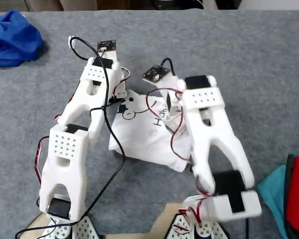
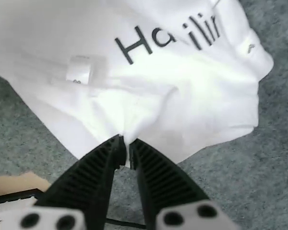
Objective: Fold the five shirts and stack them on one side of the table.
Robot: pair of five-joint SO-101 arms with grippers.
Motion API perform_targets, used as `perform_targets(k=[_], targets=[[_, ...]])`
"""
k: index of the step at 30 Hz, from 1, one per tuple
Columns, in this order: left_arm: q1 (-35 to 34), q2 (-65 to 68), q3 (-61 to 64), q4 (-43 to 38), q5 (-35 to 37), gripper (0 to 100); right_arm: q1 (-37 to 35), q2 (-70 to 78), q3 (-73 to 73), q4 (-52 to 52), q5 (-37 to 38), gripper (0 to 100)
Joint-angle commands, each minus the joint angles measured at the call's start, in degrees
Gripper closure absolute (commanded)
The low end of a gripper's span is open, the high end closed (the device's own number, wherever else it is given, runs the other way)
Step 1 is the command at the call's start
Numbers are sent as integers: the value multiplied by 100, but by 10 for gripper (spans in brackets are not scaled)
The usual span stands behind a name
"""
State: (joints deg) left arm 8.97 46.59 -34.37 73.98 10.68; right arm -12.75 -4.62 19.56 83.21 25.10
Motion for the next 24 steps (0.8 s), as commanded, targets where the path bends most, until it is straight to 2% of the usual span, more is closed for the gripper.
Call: perform_targets(k=[1,14,20,24], targets=[[-229,-48,-237,-97,-18,969,57,-699,295,-62,62,993],[-229,-48,-237,-97,-18,969,75,-1648,2000,-677,378,990],[-229,-48,-237,-97,-18,969,84,-2123,2237,-624,387,850],[-229,-48,-237,-97,-18,969,48,-2615,2062,-536,440,824]])
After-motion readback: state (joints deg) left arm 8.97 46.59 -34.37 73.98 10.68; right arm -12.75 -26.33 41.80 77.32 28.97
